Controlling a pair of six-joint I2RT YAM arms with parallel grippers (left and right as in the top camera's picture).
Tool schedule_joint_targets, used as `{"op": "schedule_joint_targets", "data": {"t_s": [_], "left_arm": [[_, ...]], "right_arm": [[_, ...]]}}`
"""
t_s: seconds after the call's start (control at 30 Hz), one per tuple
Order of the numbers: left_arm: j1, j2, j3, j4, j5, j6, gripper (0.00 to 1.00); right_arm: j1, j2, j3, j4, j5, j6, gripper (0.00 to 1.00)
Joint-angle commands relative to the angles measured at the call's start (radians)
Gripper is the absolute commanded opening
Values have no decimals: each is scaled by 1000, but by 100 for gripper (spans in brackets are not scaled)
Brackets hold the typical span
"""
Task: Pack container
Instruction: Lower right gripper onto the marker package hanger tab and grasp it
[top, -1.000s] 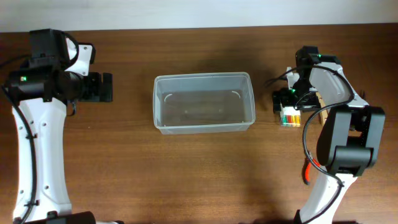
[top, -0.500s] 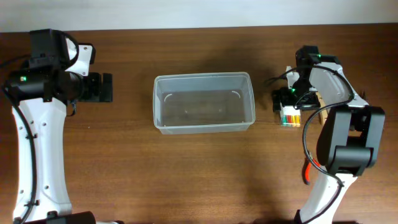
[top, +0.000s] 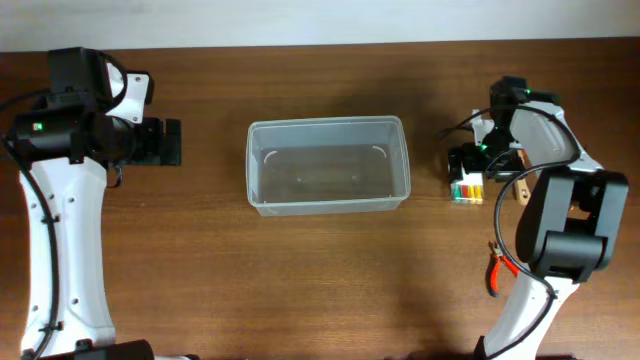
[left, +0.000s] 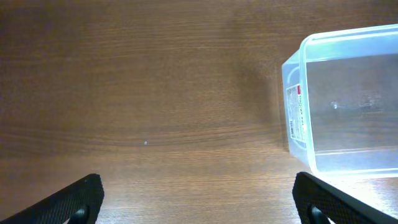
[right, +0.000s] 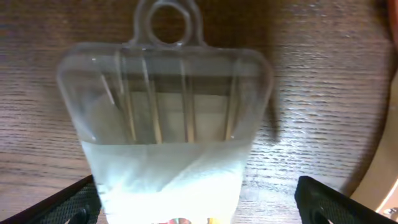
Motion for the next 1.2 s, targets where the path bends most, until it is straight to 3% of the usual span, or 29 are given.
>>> {"op": "schedule_joint_targets", "data": {"t_s": [0.0, 0.87, 1.17], "left_arm": [[3, 10, 15, -1, 7, -8, 99], [3, 10, 15, -5, 6, -8, 99], [3, 10, 15, -9, 6, -8, 99]], "right_arm": [[15, 15, -11, 5, -10, -12, 99], [21, 60, -11, 40, -19, -4, 100], [20, 61, -11, 47, -20, -19, 94]]}}
